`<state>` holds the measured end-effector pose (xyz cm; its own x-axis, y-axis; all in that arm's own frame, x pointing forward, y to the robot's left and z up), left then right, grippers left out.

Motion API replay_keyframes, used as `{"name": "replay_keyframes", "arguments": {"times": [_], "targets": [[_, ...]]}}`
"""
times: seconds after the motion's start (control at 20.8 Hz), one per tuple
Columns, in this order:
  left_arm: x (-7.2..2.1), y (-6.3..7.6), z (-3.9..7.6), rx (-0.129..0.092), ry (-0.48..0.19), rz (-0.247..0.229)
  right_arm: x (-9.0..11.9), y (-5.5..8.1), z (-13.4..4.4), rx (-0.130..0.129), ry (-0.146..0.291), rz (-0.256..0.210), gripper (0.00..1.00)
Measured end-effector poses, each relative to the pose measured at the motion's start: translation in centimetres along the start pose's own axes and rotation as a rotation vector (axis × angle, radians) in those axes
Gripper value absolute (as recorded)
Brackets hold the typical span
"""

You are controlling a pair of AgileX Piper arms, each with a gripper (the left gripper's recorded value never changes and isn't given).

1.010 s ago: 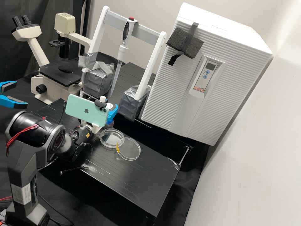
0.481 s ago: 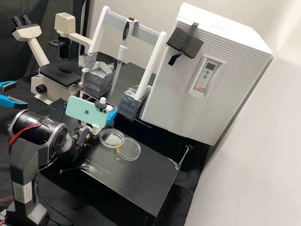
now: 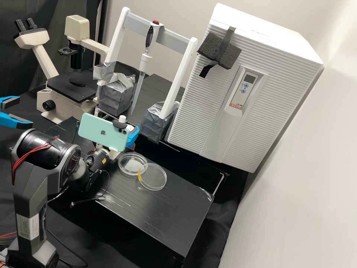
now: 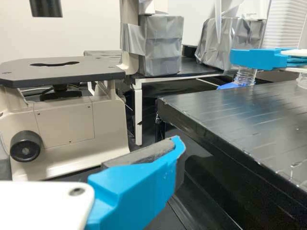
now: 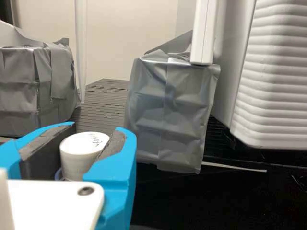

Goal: Close the bottle

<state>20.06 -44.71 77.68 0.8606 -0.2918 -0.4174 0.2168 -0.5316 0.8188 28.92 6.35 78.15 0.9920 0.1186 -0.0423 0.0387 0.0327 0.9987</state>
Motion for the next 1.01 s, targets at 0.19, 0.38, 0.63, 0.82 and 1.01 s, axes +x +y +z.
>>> {"name": "replay_keyframes", "arguments": {"times": [0.19, 0.38, 0.63, 0.82, 1.01], "targets": [[0.00, 0.00, 0.00, 0.000, 0.000, 0.000, -0.03, -0.26, -0.28, 0.001, 0.010, -0.009, 0.00], [0.00, 0.00, 0.00, 0.000, 0.000, 0.000, -0.03, -0.34, -0.37, 0.001, 0.013, -0.012, 0.00], [0.05, -0.03, 0.12, 0.006, -0.007, -0.002, 0.02, -0.52, -0.21, 0.000, 0.008, -0.016, 0.00], [0.06, -0.04, 0.14, 0.006, -0.008, -0.002, 0.12, -0.54, 0.14, -0.003, 0.004, -0.011, 0.00], [0.06, -0.04, 0.14, 0.006, -0.008, -0.002, 0.15, -0.23, 0.36, -0.006, 0.001, 0.002, 0.00]]}}
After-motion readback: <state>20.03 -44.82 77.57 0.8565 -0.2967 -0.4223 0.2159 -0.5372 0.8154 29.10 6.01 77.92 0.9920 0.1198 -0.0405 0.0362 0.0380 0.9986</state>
